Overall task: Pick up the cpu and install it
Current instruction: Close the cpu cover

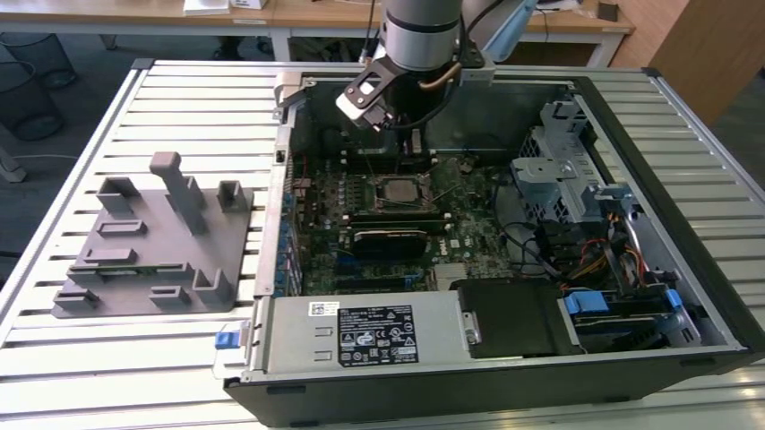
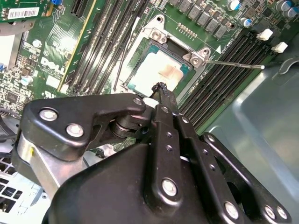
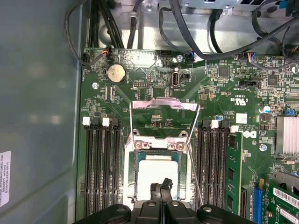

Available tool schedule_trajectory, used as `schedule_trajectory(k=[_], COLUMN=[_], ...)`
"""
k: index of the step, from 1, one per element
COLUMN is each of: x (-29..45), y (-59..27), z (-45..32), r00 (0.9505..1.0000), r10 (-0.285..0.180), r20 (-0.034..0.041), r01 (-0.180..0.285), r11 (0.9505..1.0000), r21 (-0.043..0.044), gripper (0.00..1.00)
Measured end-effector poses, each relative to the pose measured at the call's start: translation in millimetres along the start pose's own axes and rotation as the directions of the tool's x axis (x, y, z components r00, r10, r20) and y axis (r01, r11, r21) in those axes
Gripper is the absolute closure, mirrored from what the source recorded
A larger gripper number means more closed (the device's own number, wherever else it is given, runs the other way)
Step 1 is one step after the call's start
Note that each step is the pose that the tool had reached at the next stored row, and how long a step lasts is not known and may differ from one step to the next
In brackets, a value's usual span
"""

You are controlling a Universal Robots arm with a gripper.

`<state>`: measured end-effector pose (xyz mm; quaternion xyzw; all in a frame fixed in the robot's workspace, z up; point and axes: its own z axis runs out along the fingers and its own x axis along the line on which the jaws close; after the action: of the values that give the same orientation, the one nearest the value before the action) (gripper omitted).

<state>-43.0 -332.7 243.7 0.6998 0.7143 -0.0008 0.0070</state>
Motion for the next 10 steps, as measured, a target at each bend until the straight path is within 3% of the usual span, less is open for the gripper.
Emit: schedule_trajectory(k=[4, 10], x=[0.0, -0.2], y=[0.1, 0.2], z=[-5.6, -24.9], r00=[1.0000, 1.0000], r10=[0.000, 0.000], r20=[-0.0001, 0.0001], r01=[0.000, 0.000], r11=[1.0000, 1.0000], r21=[-0.0001, 0.0000], gripper=[0.89, 0.89])
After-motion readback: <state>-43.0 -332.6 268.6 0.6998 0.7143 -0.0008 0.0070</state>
